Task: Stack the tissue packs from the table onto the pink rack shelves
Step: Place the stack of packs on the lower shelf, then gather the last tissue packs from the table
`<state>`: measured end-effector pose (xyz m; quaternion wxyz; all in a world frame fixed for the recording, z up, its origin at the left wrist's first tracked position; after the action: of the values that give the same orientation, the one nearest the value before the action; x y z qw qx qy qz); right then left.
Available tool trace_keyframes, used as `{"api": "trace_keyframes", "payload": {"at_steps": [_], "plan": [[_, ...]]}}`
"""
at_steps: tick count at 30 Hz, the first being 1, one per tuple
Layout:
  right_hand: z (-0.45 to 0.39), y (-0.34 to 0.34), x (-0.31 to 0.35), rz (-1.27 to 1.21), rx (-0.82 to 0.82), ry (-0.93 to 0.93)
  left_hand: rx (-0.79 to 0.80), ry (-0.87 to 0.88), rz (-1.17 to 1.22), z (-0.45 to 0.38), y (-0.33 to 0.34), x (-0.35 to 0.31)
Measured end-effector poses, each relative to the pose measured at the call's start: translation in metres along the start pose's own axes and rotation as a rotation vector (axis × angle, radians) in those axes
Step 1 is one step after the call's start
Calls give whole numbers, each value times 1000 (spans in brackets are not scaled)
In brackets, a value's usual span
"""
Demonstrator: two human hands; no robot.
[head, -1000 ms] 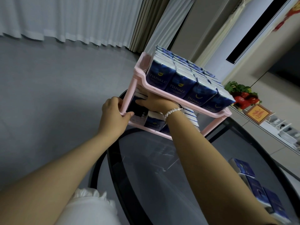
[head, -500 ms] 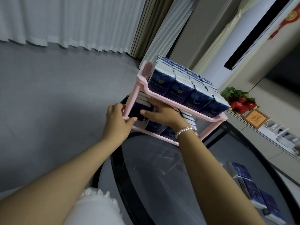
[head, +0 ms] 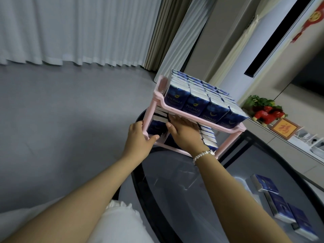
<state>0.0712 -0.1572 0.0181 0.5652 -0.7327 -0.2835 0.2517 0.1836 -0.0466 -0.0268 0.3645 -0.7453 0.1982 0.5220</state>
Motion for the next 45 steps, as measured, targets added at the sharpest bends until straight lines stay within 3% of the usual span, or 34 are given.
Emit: {"api": "trace_keyframes", "payload": {"at_steps": [4, 12, 19, 31, 39, 45], "plan": [[12, -14, 3, -78, -120, 13, 18, 8, 2, 9, -3, -6], [66, -30, 5, -408, -142, 60, 101, 65, 26, 45, -10, -39], [145, -58, -32, -643, -283, 212, 209, 88, -4, 74, 19, -72], [269, -57, -172, -627, -405, 564, 477, 155, 53, 130, 187, -134], [321, -45, -253, -323, -493, 807, 571, 182, -32, 148, 289, -142], [338, -5, -298, -414, -324, 1090, 746, 309, -261, 147, 345, -150]]}}
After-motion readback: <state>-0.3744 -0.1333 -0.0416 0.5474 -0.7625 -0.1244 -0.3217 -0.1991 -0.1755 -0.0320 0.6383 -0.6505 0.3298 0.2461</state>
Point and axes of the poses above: each hand's wrist, its own z-axis away from the middle knuckle, its own y-axis out of the palm, x = y × z, the point moved 7 cm from there along -z, towards the middle knuckle, and after that the axes turned 1 degree about -z, right-handed, at the moved point
